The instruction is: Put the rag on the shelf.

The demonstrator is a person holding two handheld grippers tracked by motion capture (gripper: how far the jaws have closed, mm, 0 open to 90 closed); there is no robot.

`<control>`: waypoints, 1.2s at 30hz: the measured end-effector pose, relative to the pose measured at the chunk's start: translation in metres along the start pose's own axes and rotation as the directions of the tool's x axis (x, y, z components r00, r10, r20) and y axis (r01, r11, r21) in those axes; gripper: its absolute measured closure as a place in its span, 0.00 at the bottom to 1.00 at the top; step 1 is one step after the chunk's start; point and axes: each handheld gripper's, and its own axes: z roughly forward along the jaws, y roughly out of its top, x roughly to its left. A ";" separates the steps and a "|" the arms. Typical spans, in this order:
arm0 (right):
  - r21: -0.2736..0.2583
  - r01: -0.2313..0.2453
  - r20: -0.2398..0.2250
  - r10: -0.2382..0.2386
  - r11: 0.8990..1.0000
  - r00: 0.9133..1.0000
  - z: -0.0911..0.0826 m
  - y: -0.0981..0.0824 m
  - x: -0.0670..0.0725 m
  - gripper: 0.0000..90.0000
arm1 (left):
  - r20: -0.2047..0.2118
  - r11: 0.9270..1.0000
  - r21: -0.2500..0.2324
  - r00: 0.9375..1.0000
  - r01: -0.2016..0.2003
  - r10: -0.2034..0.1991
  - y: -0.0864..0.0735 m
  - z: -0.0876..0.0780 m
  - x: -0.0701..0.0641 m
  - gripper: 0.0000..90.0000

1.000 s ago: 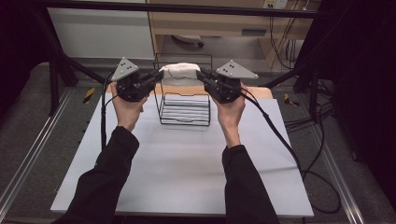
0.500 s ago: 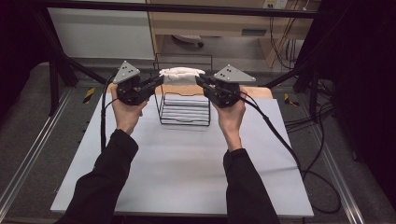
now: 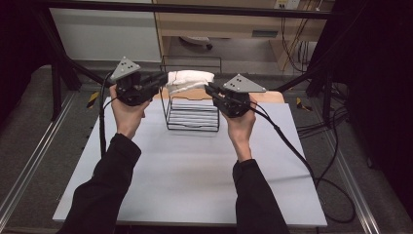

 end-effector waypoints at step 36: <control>0.135 -0.065 -0.017 0.068 0.989 0.998 0.021 -0.018 -0.004 0.98 | 0.019 0.987 0.161 1.000 0.000 -0.003 -0.039 0.044 -0.005 0.99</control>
